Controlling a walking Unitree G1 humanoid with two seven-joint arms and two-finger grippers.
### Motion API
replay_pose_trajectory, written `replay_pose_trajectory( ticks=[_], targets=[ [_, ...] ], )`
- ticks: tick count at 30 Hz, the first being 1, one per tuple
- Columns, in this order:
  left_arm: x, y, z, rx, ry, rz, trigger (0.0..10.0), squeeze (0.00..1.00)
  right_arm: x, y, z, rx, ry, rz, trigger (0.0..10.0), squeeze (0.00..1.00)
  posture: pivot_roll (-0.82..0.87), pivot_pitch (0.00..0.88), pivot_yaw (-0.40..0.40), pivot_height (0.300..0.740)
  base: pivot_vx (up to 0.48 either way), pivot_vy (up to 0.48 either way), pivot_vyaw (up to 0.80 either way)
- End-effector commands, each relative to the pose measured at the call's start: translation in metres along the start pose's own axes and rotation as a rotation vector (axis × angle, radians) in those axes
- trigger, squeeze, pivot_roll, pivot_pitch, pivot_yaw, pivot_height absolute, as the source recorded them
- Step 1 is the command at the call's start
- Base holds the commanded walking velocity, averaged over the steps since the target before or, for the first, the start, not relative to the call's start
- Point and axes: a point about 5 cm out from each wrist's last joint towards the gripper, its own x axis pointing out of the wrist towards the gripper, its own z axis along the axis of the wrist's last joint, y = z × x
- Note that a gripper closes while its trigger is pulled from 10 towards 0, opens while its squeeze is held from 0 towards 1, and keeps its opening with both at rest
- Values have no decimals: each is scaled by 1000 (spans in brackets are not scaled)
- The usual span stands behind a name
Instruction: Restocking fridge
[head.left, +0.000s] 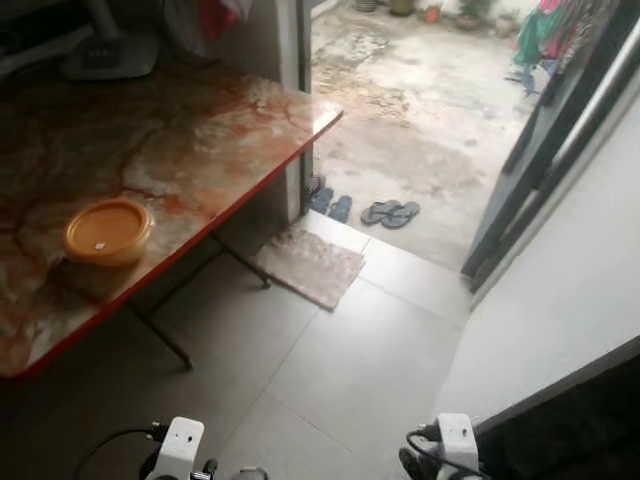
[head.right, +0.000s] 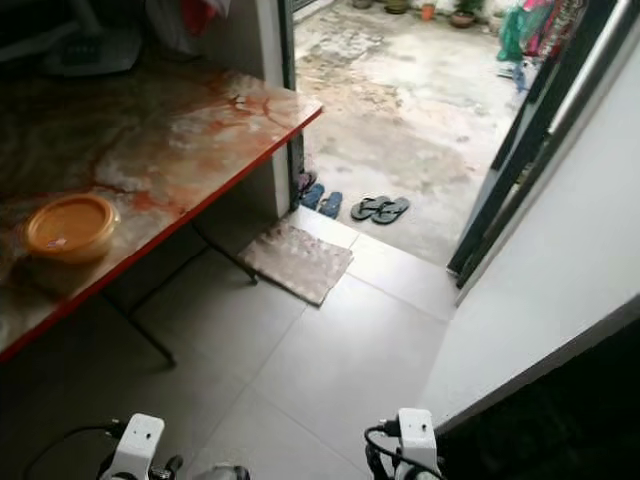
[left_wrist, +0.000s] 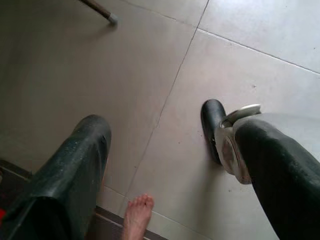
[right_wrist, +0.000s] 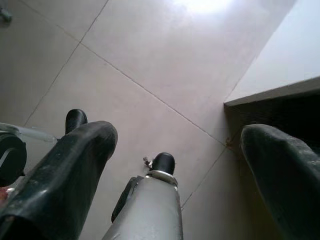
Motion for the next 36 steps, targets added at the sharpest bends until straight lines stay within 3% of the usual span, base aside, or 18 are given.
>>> replay_pose_trajectory(
  ticks=[1,36],
  targets=[
    [-3,-2,-12,5,45,-6,10000,0,1,5,-1,-3,5,16,10000,0,67,111,-82,740,0,0,800],
    [-2,-4,-8,-3,34,-17,10000,0,2,14,-5,-54,27,47,10000,0,74,19,-71,740,0,0,800]
  ],
)
